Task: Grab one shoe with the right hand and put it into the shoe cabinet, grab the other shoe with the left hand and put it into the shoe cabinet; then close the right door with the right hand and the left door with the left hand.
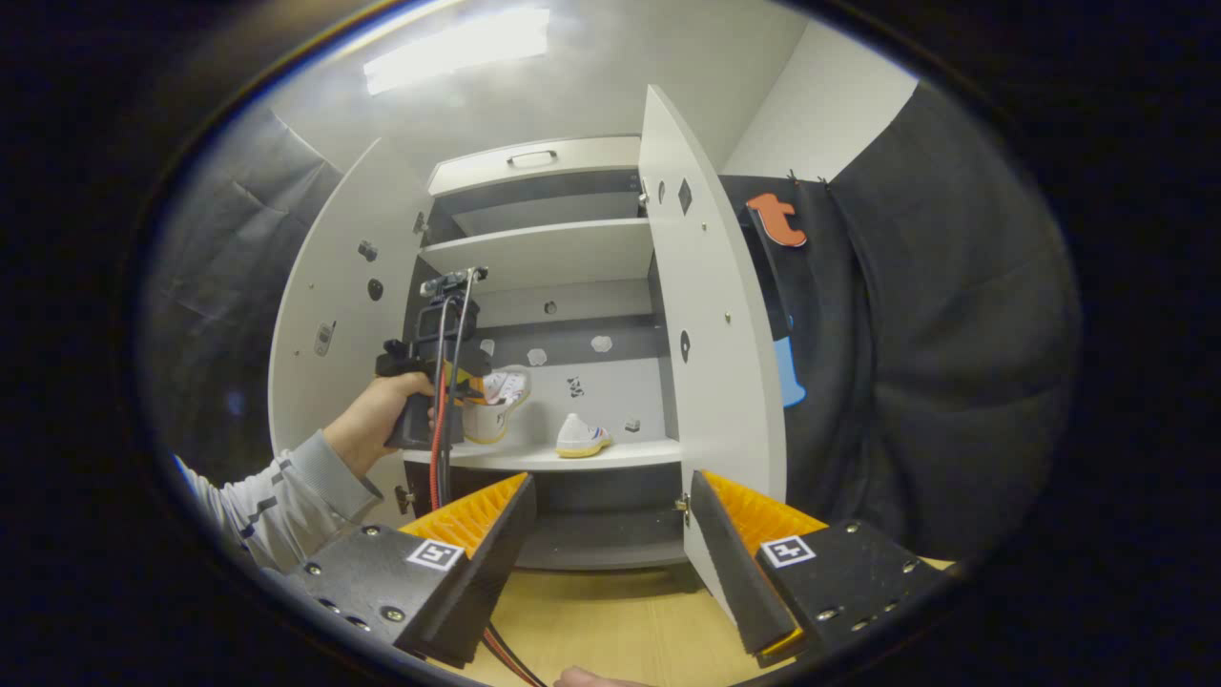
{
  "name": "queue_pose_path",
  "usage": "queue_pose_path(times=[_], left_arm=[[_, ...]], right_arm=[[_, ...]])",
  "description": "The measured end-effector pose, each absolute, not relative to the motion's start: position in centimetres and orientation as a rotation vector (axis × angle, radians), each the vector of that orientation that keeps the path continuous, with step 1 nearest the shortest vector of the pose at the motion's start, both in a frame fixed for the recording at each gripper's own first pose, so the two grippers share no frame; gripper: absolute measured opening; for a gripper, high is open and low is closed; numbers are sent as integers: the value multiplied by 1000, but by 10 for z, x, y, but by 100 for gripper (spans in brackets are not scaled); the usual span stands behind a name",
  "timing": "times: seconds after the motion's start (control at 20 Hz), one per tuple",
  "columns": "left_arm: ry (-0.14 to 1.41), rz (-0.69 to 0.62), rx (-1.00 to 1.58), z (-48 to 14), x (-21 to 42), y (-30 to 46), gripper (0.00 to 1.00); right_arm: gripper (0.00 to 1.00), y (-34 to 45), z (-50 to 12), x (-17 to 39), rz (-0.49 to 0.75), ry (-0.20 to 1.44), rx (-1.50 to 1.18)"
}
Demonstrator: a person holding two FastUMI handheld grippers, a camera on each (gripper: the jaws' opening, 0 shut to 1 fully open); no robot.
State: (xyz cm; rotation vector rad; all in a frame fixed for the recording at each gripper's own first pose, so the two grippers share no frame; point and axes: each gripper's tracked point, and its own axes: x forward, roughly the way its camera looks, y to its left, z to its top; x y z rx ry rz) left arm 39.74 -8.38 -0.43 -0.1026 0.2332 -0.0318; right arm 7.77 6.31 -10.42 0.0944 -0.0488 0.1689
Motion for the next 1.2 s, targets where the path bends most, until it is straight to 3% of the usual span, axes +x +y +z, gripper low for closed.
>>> queue_pose_path(times=[0.35, 0.55, 0.6, 0.75, 0.8, 0.85, 0.9, 0.95, 1.2], left_arm=[[307, 0, -83, -43, 413, -70, 4], [223, -54, -111, -37, 418, -84, 15], [171, -47, -95, -28, 417, -81, 27], [95, -18, -62, -12, 407, -78, 42], [108, -40, -47, -13, 402, -85, 70], [125, -39, -18, -18, 393, -85, 71], [102, 5, 19, -13, 384, -77, 89], [75, 30, 50, -6, 380, -70, 95], [33, -35, -5, 19, 325, -79, 94]], right_arm=[[97, 80, -112, 80, 205, -32, 67], [96, 83, -115, 77, 210, -27, 65], [97, 82, -116, 75, 208, -25, 63], [97, 82, -119, 74, 205, -21, 53], [97, 82, -119, 74, 203, -21, 53], [97, 82, -120, 74, 200, -18, 54], [97, 83, -121, 75, 201, -17, 56], [97, 83, -121, 75, 203, -15, 55], [97, 78, -123, 73, 188, -15, 25]])
